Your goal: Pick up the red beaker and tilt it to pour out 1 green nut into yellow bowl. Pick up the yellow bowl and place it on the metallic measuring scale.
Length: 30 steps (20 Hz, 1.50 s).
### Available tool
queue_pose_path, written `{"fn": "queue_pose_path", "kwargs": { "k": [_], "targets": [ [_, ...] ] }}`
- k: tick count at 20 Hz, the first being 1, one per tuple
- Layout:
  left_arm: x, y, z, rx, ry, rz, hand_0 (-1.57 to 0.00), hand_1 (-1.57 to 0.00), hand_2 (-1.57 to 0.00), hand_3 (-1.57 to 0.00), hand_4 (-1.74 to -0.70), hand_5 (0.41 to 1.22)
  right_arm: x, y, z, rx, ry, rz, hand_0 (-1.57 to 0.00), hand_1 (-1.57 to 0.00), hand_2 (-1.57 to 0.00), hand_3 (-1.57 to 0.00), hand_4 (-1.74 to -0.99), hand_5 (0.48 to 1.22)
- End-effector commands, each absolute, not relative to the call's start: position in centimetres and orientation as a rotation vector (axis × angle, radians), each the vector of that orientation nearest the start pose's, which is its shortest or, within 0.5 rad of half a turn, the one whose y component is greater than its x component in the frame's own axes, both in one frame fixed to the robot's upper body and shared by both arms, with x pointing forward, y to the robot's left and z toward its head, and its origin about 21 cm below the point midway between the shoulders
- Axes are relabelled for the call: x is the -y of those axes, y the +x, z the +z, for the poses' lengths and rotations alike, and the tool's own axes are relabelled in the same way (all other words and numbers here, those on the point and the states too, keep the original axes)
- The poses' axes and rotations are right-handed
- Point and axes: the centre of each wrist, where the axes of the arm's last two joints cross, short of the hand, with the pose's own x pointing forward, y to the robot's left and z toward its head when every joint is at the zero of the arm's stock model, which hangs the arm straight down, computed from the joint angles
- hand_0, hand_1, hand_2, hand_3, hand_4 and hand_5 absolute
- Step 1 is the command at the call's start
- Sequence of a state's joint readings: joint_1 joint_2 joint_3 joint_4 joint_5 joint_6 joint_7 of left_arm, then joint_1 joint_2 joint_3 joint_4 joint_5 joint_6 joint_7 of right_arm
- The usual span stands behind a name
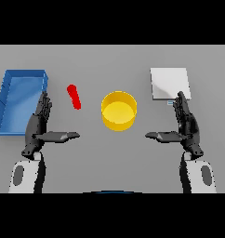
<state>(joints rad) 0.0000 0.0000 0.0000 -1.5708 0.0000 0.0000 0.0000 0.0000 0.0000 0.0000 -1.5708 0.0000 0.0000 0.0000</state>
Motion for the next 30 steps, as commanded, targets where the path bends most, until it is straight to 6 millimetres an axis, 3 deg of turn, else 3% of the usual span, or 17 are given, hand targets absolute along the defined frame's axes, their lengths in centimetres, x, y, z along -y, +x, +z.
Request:
{"fn": "queue_pose_path", "kwargs": {
  "k": [1, 6, 9, 16, 22, 25, 30],
  "targets": [
    [-22.8, 24.8, -0.3, 1.572, -0.001, 0.001, 0.0, 0.0, 0.0, 0.0, -1.2, 0.677, 22.8, 24.9, -0.3, 1.571, 0.0, -0.001, 0.0, 0.0, 0.0, 0.0, -1.177, 0.572],
    [-22.0, 24.3, -0.3, 1.581, -0.005, -0.002, 0.0, 0.0, 0.0, 0.0, -1.2, 0.677, 22.2, 24.8, -0.5, 1.567, 0.004, 0.001, 0.0, 0.0, 0.0, 0.0, -1.177, 0.572],
    [-21.9, 22.7, 0.7, 1.624, 0.029, -0.155, 0.0, 0.0, 0.0, 0.0, -1.2, 0.677, 23.0, 24.0, 0.5, 1.626, -0.153, 0.194, 0.0, 0.0, 0.0, 0.0, -1.183, 0.576],
    [-21.8, 21.7, 1.4, 1.603, 0.064, -0.198, 0.0, 0.0, 0.0, 0.0, -1.17, 0.653, 22.8, 23.4, 0.9, 1.639, -0.098, 0.215, 0.0, 0.0, 0.0, 0.0, -1.244, 0.597],
    [-21.0, 24.4, 0.3, 1.536, 0.076, -0.206, 0.0, 0.0, 0.0, 0.0, -1.2, 0.659, 23.5, 23.8, 0.8, 1.653, -0.07, 0.228, 0.0, 0.0, 0.0, 0.0, -1.291, 0.623],
    [-20.8, 26.8, -0.2, 1.516, 0.099, -0.209, 0.0, 0.0, 0.0, 0.0, -1.21, 0.663, 23.0, 24.1, 0.6, 1.671, -0.047, 0.224, 0.0, 0.0, 0.0, 0.0, -1.296, 0.621],
    [-20.5, 30.2, -1.0, 1.538, 0.105, -0.207, 0.0, 0.0, 0.0, 0.0, -1.22, 0.644, 23.7, 23.8, 1.1, 1.684, -0.073, 0.225, 0.0, 0.0, 0.0, 0.0, -1.295, 0.622]
  ]
}}
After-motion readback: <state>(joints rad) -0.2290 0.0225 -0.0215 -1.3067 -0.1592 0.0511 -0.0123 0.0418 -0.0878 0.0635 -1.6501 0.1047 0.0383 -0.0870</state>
